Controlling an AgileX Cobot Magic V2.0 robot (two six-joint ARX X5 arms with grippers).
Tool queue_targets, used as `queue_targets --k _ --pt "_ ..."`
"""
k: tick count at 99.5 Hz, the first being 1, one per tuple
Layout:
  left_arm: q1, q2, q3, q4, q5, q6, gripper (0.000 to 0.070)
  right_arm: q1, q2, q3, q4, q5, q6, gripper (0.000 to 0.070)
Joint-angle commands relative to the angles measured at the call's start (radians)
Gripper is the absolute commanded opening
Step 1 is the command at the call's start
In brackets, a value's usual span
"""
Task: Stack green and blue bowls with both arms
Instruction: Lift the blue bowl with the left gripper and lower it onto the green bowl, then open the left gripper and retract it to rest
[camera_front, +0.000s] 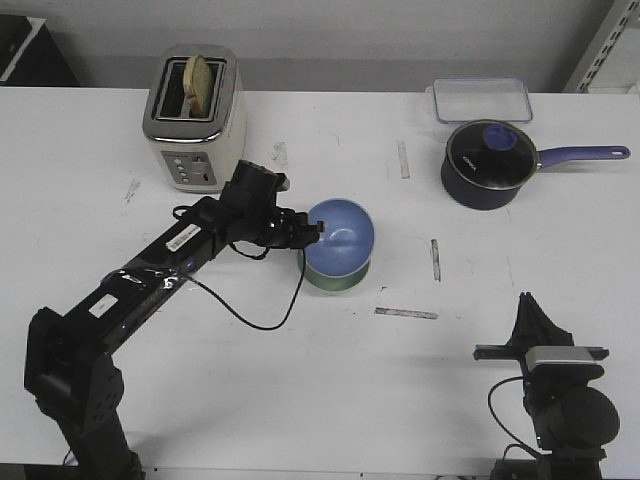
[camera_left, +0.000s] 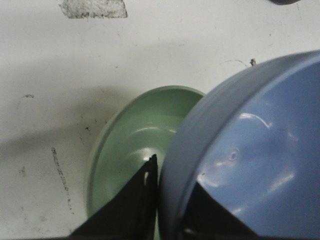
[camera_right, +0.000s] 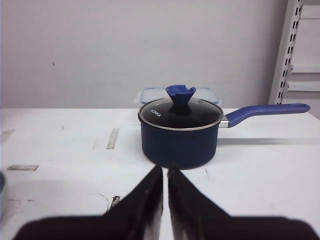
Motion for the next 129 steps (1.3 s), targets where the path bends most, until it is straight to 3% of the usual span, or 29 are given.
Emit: queue_targets --k 1,12,29,42,61,77,105,129 --pt "-0.012 0.026 0.024 0.002 0.005 -0.008 0.0078 0.002 -0.001 0.004 0.013 0.000 0.010 0.0013" --pt "-0.011 0.037 0.024 -0.021 0.004 -0.006 0.0126 0.002 -0.001 0.004 0.013 0.000 0.010 0.0013" --pt "-0.011 0.037 0.024 -0.028 0.004 -0.006 0.0143 0.002 -0.001 0.004 0.013 0.000 0.010 0.0013" --pt "-0.011 0.037 0.024 -0.027 0.004 -0.006 0.0290 0.002 -0.001 0.004 0.013 0.000 0.010 0.0013" --pt "-0.011 0.033 0.026 -0.029 0.004 -0.005 0.0304 0.002 -0.001 0.004 0.013 0.000 0.010 0.0013" --pt "-0.011 0.027 0.026 -0.036 0.004 0.000 0.0458 0.002 -0.001 0.004 0.013 0.000 0.010 0.0013" --pt "-0.011 -0.018 0.026 -0.045 0.004 0.042 0.0460 0.002 -0.001 0.004 0.013 0.000 0.010 0.0013" --pt "-0.006 -0.091 0.023 -0.043 0.004 0.201 0.0458 0.002 -0.001 0.004 0.013 0.000 0.010 0.0013"
